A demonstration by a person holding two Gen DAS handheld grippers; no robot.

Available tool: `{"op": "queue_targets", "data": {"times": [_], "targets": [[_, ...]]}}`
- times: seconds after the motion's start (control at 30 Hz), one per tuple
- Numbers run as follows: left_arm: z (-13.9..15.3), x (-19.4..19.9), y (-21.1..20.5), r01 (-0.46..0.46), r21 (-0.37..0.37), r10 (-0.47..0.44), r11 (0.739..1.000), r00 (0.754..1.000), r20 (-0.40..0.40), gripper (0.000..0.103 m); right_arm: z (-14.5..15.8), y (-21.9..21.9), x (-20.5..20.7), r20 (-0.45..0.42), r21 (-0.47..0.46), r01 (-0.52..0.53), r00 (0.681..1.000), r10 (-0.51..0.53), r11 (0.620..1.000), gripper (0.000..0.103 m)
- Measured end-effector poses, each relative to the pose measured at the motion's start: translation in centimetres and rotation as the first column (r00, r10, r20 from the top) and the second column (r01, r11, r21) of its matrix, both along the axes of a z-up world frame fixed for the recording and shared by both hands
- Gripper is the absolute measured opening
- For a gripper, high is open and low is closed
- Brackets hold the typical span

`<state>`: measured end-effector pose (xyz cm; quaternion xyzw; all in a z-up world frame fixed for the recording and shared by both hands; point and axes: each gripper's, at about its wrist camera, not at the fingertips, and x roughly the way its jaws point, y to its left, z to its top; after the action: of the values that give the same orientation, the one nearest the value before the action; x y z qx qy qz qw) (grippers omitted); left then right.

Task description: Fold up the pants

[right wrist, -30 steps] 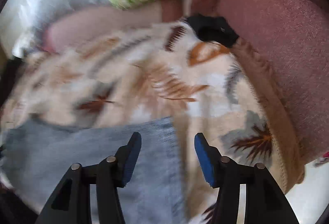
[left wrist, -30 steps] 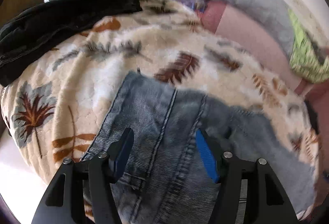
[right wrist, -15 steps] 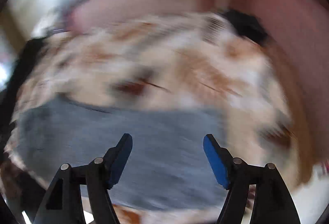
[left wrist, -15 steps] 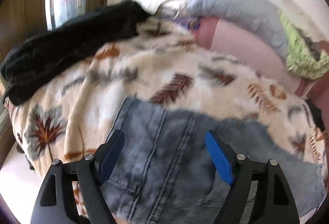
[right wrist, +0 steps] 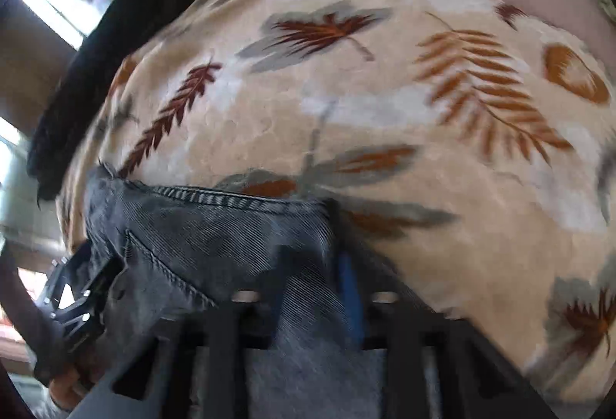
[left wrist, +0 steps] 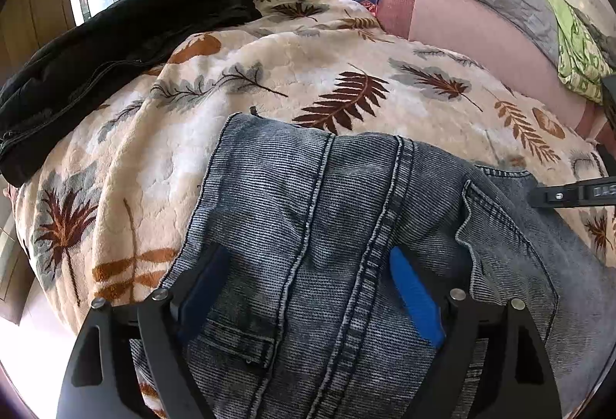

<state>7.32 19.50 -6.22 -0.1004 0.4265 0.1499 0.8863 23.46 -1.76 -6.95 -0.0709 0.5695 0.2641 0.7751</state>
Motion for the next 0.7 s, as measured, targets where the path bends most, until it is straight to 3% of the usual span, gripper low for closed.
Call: {"op": "queue_targets", "data": {"times": [0.03, 0.13, 0.23, 0.3, 0.4, 0.53, 0.67, 0.7], "targets": [[-0.1, 0.2, 0.2, -0.001, -0.001, 0.001, 1.000, 1.000, 0.000, 0.087, 0.3, 0.7, -0.3, 0.051, -0.046, -0.022, 0.998, 0.024, 0.999, 0.003], [-0.3, 0.4, 0.5, -0.007, -0.007, 0.007, 1.000, 1.000, 0.002, 0.089, 1.1, 1.6, -0.4, 0.161, -0.133, -0.023, 0.986, 0.045, 0.991, 0.002], [-0.4, 0.7, 0.4, -0.014, 0.004, 0.014, 1.000, 1.000, -0.005, 0.091, -0.8, 2.4, 0.9, 0.183, -0.220, -0.018, 0.981, 0.059, 0.975, 0.002], [-0.4, 0.8, 0.3, -0.014, 0.011, 0.014, 1.000, 1.000, -0.009, 0.091, -1.0, 2.2, 0.8, 0.183, -0.210, -0.012, 0.982, 0.051, 0.978, 0.002], [-0.4, 0.7, 0.3, -0.012, 0.011, 0.012, 1.000, 1.000, -0.008, 0.091, -0.4, 0.8, 0.7, 0.156, -0.126, 0.037, 0.988, -0.017, 0.991, 0.005], [-0.4, 0.6, 0.4, -0.012, 0.004, 0.012, 1.000, 1.000, -0.009, 0.091, 3.5, -3.2, -1.2, 0.191, -0.004, 0.164, 0.968, -0.161, 0.986, 0.006], [-0.4, 0.6, 0.2, -0.023, 0.007, 0.023, 1.000, 1.000, -0.013, 0.092, 5.0, -7.8, -5.7, 0.082, 0.192, 0.237, 0.963, -0.257, 0.952, 0.013], [-0.4, 0.6, 0.2, -0.027, 0.009, 0.027, 1.000, 1.000, -0.014, 0.091, 4.7, -8.7, -6.6, 0.055, 0.218, 0.250, 0.962, -0.268, 0.943, 0.022]]}}
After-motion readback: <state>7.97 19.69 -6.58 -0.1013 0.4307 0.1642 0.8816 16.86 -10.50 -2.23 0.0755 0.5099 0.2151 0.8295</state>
